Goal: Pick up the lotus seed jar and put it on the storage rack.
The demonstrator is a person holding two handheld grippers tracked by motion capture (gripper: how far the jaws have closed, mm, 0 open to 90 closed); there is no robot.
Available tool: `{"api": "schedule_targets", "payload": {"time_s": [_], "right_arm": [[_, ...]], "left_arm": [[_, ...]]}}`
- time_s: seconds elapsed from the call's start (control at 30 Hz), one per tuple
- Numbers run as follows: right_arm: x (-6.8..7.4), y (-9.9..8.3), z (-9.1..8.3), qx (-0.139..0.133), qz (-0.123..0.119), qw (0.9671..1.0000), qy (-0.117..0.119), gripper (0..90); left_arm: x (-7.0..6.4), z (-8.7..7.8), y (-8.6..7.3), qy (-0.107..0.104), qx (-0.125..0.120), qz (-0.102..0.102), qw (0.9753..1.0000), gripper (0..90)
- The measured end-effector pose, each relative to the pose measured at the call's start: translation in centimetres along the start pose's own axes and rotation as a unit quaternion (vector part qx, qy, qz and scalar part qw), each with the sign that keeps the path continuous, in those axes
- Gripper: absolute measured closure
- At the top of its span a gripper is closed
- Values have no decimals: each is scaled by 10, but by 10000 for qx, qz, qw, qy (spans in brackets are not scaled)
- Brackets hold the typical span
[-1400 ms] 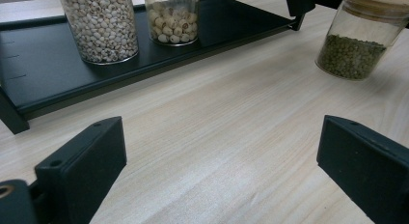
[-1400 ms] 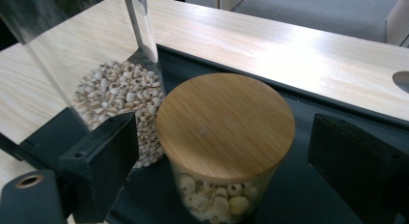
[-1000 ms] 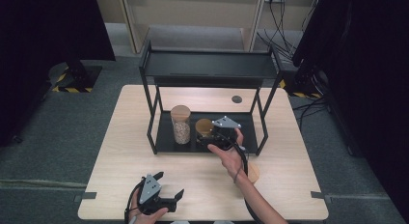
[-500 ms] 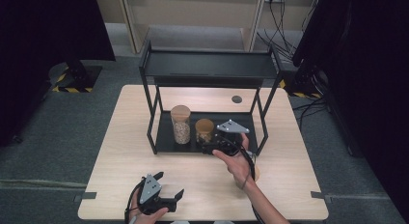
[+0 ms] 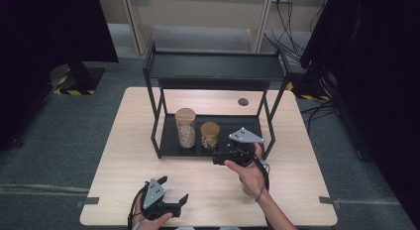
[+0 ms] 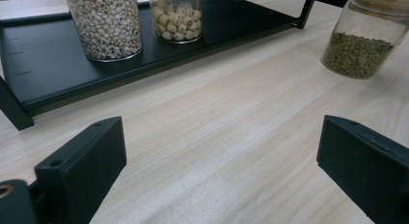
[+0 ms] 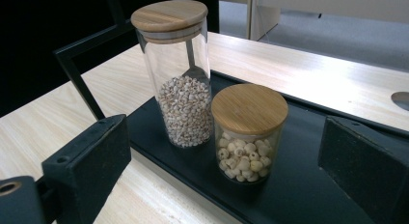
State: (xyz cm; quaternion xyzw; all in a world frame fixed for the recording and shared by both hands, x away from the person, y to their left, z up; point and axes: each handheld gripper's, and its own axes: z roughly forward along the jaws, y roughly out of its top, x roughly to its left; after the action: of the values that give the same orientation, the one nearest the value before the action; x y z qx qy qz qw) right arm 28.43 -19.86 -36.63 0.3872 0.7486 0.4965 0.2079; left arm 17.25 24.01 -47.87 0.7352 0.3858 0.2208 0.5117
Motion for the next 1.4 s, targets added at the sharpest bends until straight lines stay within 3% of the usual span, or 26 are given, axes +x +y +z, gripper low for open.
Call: {"api": "schedule_targets", "payload": {"time_s": [0.73, 1.4], "right_arm": [[-7, -21, -33, -28, 22, 9999, 134, 49], [-12, -43, -66, -105, 88, 9999, 22, 49]], "left_arm": [[0, 1, 0, 11, 22, -9, 10000, 28], [-1, 1, 0, 5, 13, -23, 10000, 29]]}}
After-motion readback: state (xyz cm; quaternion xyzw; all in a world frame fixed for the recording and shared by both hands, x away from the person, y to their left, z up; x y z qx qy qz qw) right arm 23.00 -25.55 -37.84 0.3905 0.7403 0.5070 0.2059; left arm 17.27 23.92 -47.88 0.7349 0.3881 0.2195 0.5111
